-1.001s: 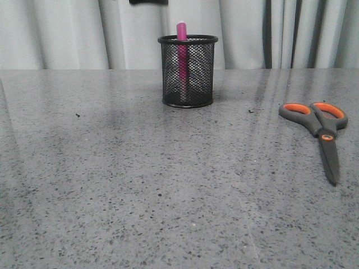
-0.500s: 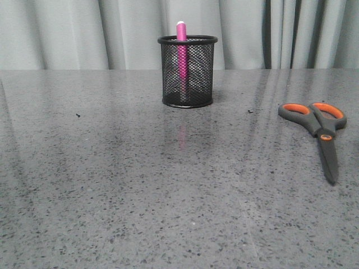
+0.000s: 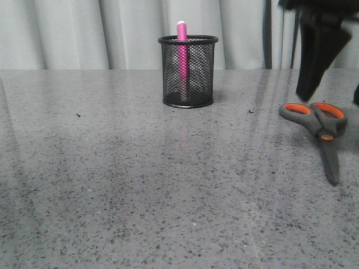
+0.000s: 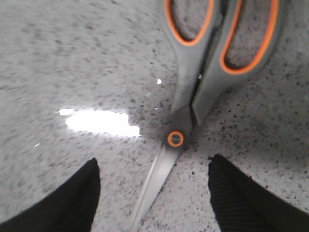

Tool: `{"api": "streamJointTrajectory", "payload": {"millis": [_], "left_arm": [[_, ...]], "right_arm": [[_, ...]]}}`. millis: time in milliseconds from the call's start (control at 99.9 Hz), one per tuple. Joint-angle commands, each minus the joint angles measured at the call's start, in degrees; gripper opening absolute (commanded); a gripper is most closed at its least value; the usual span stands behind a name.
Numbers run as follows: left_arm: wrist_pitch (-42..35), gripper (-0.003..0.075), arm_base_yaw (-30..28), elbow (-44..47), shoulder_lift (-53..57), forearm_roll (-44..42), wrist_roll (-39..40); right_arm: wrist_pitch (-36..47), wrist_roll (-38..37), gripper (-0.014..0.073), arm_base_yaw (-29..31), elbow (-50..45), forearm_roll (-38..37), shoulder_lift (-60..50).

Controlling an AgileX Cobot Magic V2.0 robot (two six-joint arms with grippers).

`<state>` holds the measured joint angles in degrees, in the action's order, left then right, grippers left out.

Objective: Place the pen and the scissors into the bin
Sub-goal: 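Lower the right gripper onto the scissors and grasp them, then lift the scissors with the right gripper and carry them above the cup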

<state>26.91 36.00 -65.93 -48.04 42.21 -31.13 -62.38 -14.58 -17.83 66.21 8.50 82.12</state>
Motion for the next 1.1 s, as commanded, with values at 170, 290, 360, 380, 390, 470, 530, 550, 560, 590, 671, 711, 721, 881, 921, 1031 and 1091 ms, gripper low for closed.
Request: {"api": "streamJointTrajectory", "payload": {"millis": [170, 290, 360, 380, 390, 470, 530, 550, 560, 590, 671, 711, 721, 881, 921, 1031, 1091], "left_arm": [[-0.2, 0.0332, 0.3, -0.2, 3.0, 3.0, 0.1], [0.6, 0.0332, 0.3, -0.2, 3.3, 3.7, 0.1], [1.0, 0.0332, 0.3, -0.2, 3.3, 3.9, 0.1], [1.1, 0.0332, 0.3, -0.2, 3.3, 4.0, 0.1], [1.1, 0.0332, 0.3, -0.2, 3.3, 4.0, 0.1], [1.1, 0.0332, 0.3, -0.2, 3.3, 4.3, 0.1], [1.1, 0.0332, 0.3, -0.2, 3.3, 4.3, 0.1], [1.1, 0.0332, 0.3, -0.2, 3.3, 4.3, 0.1], [1.1, 0.0332, 0.3, -0.2, 3.3, 4.3, 0.1], [1.1, 0.0332, 0.3, -0.2, 3.3, 4.3, 0.1], [1.4, 0.0332, 0.3, -0.2, 3.3, 4.3, 0.1], [1.5, 0.0332, 0.3, -0.2, 3.3, 4.3, 0.1], [1.6, 0.0332, 0.3, -0.2, 3.3, 4.3, 0.1], [2.7, 0.0331, 0.3, -0.2, 3.6, 4.3, 0.2], [2.7, 0.0331, 0.3, -0.2, 3.9, 4.4, 0.2], [2.5, 0.0331, 0.3, -0.2, 4.8, 4.6, 0.2], [2.5, 0.0331, 0.3, -0.2, 5.6, 4.7, 0.2]], "right_arm": [[1.4, -7.9, 0.0432, -0.1, 2.0, -3.5, 5.0], [1.8, -10.3, 0.0432, -0.1, 2.0, -6.0, 7.0], [2.7, -10.7, 0.043, -0.1, 2.0, -6.3, 7.8], [2.9, -10.9, 0.0428, -0.1, 2.0, -6.3, 8.1], [2.9, -10.9, 0.0422, -0.1, 2.0, -6.3, 8.1], [3.9, -11.2, 0.0361, -0.1, 2.0, -6.4, 9.0], [4.0, -11.2, 0.0299, -0.1, 2.0, -6.4, 10.0], [4.0, -11.2, 0.0279, -0.1, 2.0, -6.4, 10.4], [4.0, -11.2, 0.0273, -0.1, 2.0, -6.4, 10.5], [3.8, -11.2, 0.0248, -0.1, 2.0, -6.4, 11.2], [3.7, -11.2, 0.0153, -0.1, 2.0, -6.4, 12.8], [3.9, -11.1, 0.0076, -0.1, 2.0, -6.5, 13.4], [4.0, -10.9, 0.0059, -0.1, 2.0, -6.7, 13.4], [7.9, -9.5, -0.0069, -0.1, 2.8, -8.5, 13.2], [9.1, -8.4, -0.0069, -0.1, 4.1, -8.8, 12.3], [13.7, -4.7, -0.0069, -1.4, 9.5, -8.8, 8.7], [16.7, -2.9, -0.0069, -2.9, 12.9, -9.0, 6.1]]}}
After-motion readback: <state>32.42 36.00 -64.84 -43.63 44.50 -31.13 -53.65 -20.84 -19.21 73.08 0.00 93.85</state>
